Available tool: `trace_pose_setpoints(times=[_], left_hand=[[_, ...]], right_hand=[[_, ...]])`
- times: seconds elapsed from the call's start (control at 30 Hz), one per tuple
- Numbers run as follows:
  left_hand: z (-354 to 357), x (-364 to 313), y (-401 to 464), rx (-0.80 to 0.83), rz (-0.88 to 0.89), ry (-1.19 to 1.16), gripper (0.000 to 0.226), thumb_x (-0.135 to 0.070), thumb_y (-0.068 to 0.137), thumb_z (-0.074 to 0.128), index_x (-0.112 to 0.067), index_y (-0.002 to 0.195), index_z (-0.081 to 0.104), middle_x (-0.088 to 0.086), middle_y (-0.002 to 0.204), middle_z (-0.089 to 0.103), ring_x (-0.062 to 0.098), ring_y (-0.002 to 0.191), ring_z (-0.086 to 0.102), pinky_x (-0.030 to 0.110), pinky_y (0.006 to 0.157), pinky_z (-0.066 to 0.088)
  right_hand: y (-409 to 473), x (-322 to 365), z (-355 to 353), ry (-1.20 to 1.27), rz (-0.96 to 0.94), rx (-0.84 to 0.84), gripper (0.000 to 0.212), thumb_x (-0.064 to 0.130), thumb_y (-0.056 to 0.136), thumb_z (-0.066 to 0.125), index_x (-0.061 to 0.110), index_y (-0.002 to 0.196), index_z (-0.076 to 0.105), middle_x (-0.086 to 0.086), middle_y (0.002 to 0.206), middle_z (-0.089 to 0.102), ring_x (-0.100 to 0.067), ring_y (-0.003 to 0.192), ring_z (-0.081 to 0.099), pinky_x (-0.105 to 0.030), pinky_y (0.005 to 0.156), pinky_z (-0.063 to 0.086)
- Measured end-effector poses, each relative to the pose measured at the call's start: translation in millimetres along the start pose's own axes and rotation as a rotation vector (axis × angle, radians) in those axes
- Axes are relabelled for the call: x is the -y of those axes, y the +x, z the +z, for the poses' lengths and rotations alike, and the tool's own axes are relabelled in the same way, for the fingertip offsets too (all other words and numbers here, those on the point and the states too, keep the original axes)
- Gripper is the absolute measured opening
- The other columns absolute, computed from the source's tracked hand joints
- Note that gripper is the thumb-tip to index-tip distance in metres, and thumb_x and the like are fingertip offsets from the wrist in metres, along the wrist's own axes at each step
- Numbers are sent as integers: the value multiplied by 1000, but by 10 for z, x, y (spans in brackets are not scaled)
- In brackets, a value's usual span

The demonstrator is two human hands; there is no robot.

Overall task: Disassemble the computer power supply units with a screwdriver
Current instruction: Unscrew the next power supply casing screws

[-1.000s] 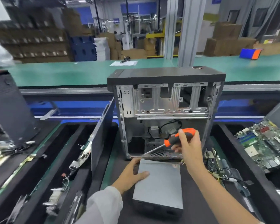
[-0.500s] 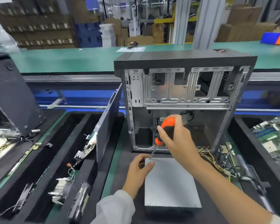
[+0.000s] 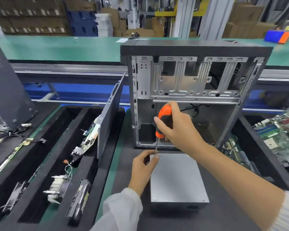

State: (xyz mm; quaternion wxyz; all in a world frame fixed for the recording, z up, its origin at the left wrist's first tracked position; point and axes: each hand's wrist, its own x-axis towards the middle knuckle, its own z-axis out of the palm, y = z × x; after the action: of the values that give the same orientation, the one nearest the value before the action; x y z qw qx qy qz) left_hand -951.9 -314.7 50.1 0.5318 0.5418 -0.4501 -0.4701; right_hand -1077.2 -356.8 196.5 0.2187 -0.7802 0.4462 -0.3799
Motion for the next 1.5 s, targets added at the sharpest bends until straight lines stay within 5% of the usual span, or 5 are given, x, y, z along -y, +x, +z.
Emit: trace_pose_setpoints(times=[0.27,0.77,1.07,1.27,1.5], left_hand=[[17,29,5,-52,60,75,9,-17,92,64,-21,94,72,-16,73,65,0,68,56,12,65,45],[-55,47,39,12,-43,-61,19,-8,84,73,-16,98,64,-5,89,71,5,82,66,18,73,53],[-52,78,25,16,-27,-82,17,-8,85,73,-14,97,62,4,96,71,11,87,66,26,78,56],[-57,82,18,24,-23,-89,18,-8,86,72,-15,99,62,7,99,71,17,91,66,32,83,56],[-76,85,7,57,2,-94,16,-10,88,71,-20,100,65,-4,93,70,7,87,64,21,82,54]], right_hand=[[111,129,-28,-100,80,-81,42,55,86,59,20,88,36,3,65,51,-9,50,57,-19,43,45],[527,525,-282,-1023,71,193,60,63,88,48,13,61,29,-2,61,38,-18,49,34,-28,49,26],[527,534,-431,-903,-57,578,39,50,88,59,13,84,50,0,67,47,-18,60,47,-26,47,27],[583,643,-465,-886,-157,844,28,11,77,71,26,100,67,6,95,66,-18,85,59,-29,72,48],[702,557,-501,-712,53,872,18,10,79,71,22,93,71,6,52,65,-6,42,62,-19,43,47]])
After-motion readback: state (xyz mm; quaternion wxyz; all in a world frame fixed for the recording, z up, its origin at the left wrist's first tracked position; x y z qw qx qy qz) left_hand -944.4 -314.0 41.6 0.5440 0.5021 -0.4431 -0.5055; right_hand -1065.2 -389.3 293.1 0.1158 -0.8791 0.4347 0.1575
